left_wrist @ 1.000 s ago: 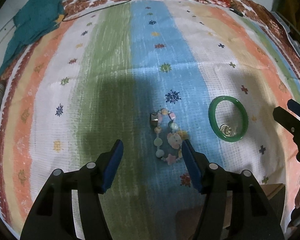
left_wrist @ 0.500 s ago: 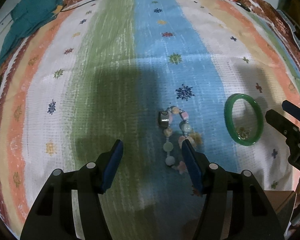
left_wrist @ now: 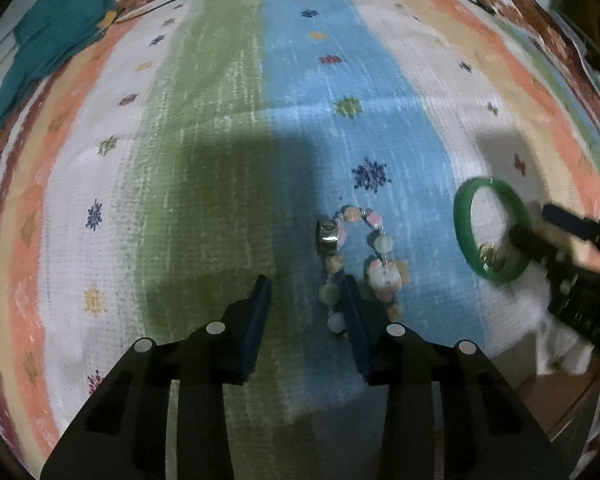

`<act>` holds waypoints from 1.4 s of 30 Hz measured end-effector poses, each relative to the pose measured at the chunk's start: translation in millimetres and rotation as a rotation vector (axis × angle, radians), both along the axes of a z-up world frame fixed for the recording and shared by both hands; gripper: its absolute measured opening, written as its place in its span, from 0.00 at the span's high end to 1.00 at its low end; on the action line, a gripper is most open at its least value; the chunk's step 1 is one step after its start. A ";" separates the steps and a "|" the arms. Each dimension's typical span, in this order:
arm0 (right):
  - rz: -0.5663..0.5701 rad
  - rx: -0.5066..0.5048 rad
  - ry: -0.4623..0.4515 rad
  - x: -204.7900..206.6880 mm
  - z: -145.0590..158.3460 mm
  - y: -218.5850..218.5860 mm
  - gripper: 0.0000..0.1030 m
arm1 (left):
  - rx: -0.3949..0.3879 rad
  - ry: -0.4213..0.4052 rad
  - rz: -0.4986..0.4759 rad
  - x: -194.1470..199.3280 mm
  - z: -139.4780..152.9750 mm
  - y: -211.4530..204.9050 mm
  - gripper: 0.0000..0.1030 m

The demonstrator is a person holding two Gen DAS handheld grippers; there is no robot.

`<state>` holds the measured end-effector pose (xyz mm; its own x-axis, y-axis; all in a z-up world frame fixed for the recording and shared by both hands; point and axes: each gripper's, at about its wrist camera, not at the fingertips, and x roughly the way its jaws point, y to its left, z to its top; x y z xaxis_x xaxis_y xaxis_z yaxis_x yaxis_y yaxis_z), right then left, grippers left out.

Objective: Organize jewelry
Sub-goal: 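Close the right tool on the jade bangle rim while the left tool grasps the pink bead bracelet, then lift the jade bangle and pink bracelet and carry both over the silver tin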

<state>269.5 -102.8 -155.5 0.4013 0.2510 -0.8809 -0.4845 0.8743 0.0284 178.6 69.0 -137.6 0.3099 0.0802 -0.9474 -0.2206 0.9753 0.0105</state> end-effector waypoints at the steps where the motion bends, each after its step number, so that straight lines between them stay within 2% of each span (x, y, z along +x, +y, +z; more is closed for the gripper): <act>1: 0.000 0.004 0.000 0.7 0.0 -1.0 0.51 | 0.008 0.000 -0.004 -0.1 -0.5 -0.9 0.65; 2: 0.001 0.006 0.001 1.1 -0.1 -1.5 0.53 | 0.014 -0.001 -0.004 -0.1 -0.9 -1.8 0.67; 3: 0.003 0.009 0.000 1.4 0.0 -2.3 0.59 | 0.012 -0.006 -0.004 0.1 -0.4 -2.4 0.75; 5: 0.010 0.015 0.001 1.8 1.0 -3.4 0.73 | 0.003 -0.008 -0.001 -0.2 0.3 -2.2 0.84; 6: 0.013 0.020 0.002 1.8 1.5 -3.4 0.86 | -0.007 -0.008 0.000 -1.1 0.8 -2.0 0.87; 7: 0.023 0.024 0.001 1.3 2.2 -2.9 0.91 | -0.012 -0.007 0.000 -0.8 0.8 -1.0 0.90; 13: 0.034 0.024 -0.016 -2.9 5.7 -3.3 0.92 | -0.016 -0.020 -0.006 -4.2 11.4 -3.7 0.89; 23: 0.039 0.062 -0.059 -18.2 32.6 -4.5 0.92 | -0.011 -0.118 -0.052 -7.8 51.7 -19.4 0.89; 42: 0.037 0.088 -0.088 -43.1 52.1 -14.6 0.92 | 0.006 -0.186 -0.059 -21.0 80.7 -23.4 0.89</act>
<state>226.3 -117.4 -103.3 0.4653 0.3415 -0.8166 -0.5200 0.8521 0.0601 157.6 45.5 -56.9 0.4843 0.0619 -0.8727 -0.1617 0.9866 -0.0197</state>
